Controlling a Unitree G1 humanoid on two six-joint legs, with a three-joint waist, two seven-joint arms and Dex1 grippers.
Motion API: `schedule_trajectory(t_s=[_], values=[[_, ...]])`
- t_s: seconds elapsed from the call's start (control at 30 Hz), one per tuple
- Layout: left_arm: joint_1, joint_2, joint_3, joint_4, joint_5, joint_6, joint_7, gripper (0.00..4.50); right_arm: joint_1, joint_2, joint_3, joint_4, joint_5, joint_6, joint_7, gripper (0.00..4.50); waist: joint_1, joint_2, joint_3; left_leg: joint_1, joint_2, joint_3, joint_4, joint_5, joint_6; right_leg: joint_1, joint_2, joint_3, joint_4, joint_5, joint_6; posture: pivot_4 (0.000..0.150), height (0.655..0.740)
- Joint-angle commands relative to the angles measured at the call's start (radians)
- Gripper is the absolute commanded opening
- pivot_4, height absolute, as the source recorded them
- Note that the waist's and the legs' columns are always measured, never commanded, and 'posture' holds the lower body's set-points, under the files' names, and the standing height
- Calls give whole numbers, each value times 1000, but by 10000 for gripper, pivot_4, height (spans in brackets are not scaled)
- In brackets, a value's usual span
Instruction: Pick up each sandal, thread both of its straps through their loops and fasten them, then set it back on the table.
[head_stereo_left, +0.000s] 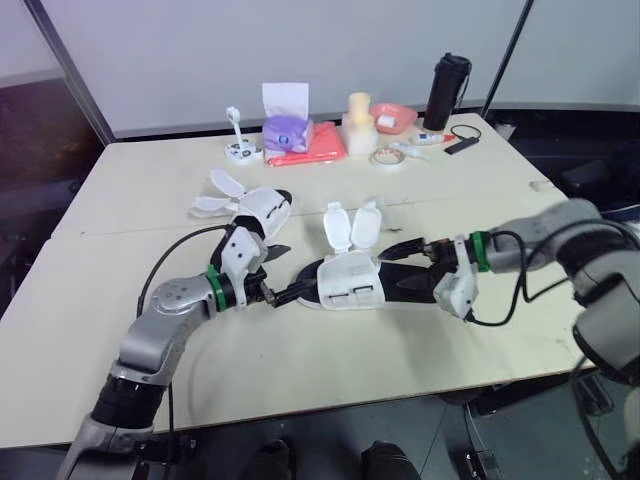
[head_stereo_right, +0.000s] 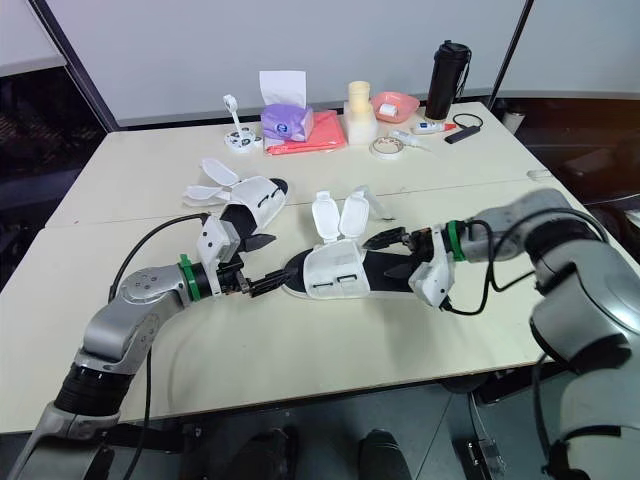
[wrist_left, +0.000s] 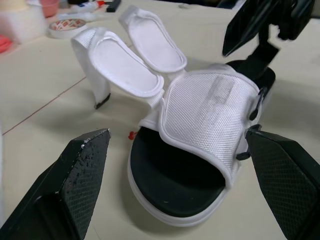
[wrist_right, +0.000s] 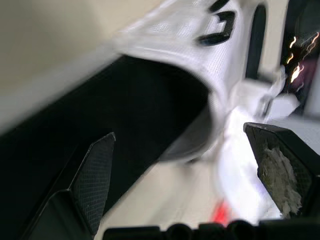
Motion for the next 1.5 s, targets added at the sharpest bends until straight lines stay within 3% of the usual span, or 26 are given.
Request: schedule_trajectory(t_s=[0.03, 0.13, 0.23, 0.37, 0.63, 0.93, 1.23, 1.5], values=[[-41, 9, -11, 65, 27, -67, -57, 45000, 206, -163, -66, -458, 596, 356, 466, 44694, 2, 1, 0, 0, 0, 0, 1, 0, 1, 0, 0, 0, 1, 0, 0, 1500, 7400], [-86, 4, -22, 171, 44, -115, -110, 36339, 382, -276, -192, -823, 879, 730, 637, 45000, 1, 2, 0, -1, 0, -2, 1, -1, 2, -1, -1, 1, 1, 0, 0, 1500, 7400], [-134, 9, -44, 278, 78, -181, -174, 20690, 497, -316, -346, -1019, 1010, 1039, 665, 45000, 0, 2, 0, 0, 0, -3, 2, -1, 2, -2, -1, 1, 2, 0, 0, 1500, 7400], [-192, -2, -62, 394, 102, -231, -239, 377, 591, -302, -515, -1131, 1064, 1337, 652, 45000, 8, 2, 0, -2, 0, -1, 4, -1, 2, -2, -1, 1, 2, 0, 0, 1500, 7400], [-316, -88, -99, 630, 155, -308, -323, 377, 660, -104, -776, -1226, 1223, 1877, 557, 45000, 34, 1, 0, -5, 0, 0, 7, -1, 2, -3, -1, -1, 2, 0, 1, 1500, 7400], [-430, -200, -107, 826, 190, -326, -362, 377, 605, 120, -892, -1203, 1289, 2168, 496, 45000, 30, 0, 1, -6, -1, 0, 9, -1, 3, -3, -1, -3, 3, 0, 1, 1500, 7400], [-471, -259, -116, 921, 239, -371, -371, 377, 379, 422, -1104, -839, 1445, 2389, 435, 45000, 31, -1, 1, -6, -1, -1, 10, -1, 3, -3, -1, -4, 4, 0, 1, 1500, 7400], [-479, -268, -110, 940, 254, -389, -366, 377, 221, 555, -1183, -532, 1473, 2408, 456, 45000, 28, 0, 0, -7, -1, -1, 11, -1, 3, -3, -1, -4, 6, 0, 1, 1500, 7400]])
